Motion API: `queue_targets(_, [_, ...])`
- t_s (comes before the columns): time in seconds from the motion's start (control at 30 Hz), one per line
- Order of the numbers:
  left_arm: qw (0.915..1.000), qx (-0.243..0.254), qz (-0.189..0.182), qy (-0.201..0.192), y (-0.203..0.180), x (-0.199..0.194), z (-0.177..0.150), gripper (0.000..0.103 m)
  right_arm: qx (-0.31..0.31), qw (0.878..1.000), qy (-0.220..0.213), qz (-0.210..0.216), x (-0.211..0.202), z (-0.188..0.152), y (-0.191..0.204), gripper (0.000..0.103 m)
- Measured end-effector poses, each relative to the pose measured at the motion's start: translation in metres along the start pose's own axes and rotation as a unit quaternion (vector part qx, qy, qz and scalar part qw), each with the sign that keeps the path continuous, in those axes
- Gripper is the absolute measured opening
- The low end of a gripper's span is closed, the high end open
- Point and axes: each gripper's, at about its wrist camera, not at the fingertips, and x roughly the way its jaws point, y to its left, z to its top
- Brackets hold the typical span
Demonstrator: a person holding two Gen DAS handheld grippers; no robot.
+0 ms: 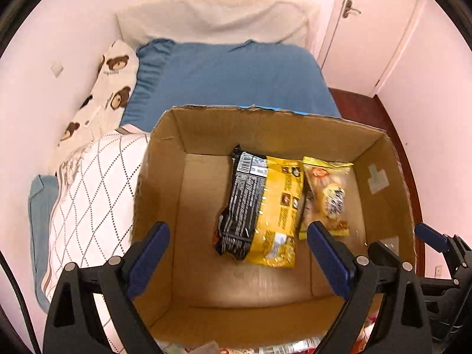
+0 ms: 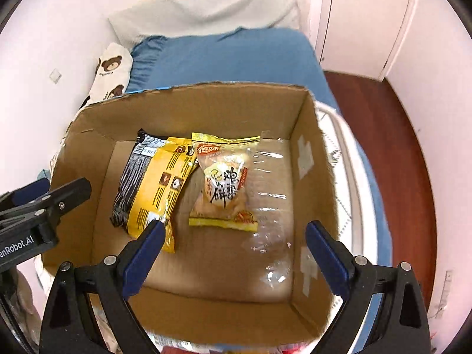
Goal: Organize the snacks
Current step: 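Carry both bags into the cardboard box and open both tools, then grasp the white Franzzi cookie pack with left tool while right tool grasps red spicy strip pack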
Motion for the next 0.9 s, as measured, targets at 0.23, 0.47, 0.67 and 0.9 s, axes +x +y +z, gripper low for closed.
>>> queue_targets(0.23, [0.9993, 0.004, -0.008, -0.037, -0.006, -0.046, -0.030, 0.096, 0.005, 0.999, -0.045, 0.005, -0.054, -0.028, 0.002, 0.098])
queue_targets(0.47, [0.9976, 0.001, -0.012, -0.068, -0.002, -0.085, -0.056, 0.096, 0.025, 0.997, -0.073, 0.015, -0.087, -0.055, 0.006, 0.098])
queue_targets(0.67, [0.9975, 0.002, -0.011, -0.070, 0.002, -0.103, -0.088, 0.096, 0.033, 0.996, -0.071, 0.050, -0.107, -0.086, 0.010, 0.098])
queue_targets(0.9, [0.9990, 0.042, 0.014, 0.009, 0.027, -0.072, -0.157, 0.096, 0.058, 0.994, 0.018, 0.094, -0.059, -0.158, 0.013, 0.062])
